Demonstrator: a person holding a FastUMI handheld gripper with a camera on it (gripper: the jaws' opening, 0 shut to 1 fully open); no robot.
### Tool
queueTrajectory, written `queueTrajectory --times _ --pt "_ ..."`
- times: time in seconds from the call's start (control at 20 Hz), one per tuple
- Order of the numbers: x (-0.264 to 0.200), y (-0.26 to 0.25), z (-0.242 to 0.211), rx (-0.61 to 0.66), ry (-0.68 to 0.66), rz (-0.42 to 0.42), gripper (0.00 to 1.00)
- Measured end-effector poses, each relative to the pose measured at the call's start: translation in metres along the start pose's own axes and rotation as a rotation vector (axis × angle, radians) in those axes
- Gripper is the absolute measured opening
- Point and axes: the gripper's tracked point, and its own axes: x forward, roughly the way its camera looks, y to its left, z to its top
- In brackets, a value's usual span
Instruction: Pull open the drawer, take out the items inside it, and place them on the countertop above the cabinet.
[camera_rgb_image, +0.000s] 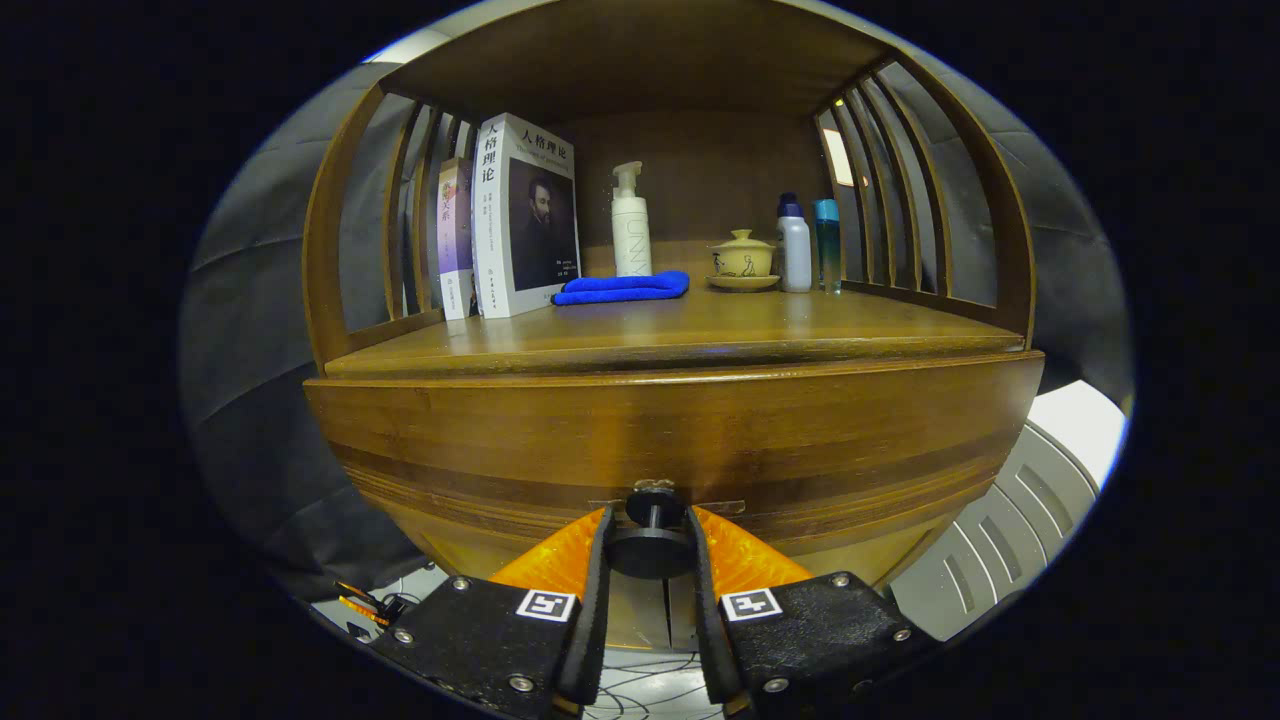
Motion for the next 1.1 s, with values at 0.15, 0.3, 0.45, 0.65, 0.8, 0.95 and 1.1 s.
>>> queueTrajectory --times 0.15,0.3,0.45,0.65,0.8,0.95,1.1 --pt "-0.011 -0.001 -0.003 -0.005 0.006 -0.009 0.39" --pt "-0.023 0.000 -0.007 -0.011 0.010 -0.012 0.39" --pt "-0.036 0.000 -0.011 -0.010 0.022 -0.015 0.39" --pt "-0.058 0.000 -0.017 -0.010 0.035 -0.024 0.39" --pt "-0.074 -0.002 -0.021 -0.007 0.043 -0.030 0.39" --pt "-0.086 -0.001 -0.025 -0.010 0.050 -0.031 0.39" --pt "-0.098 -0.001 -0.029 -0.012 0.047 -0.028 0.39"
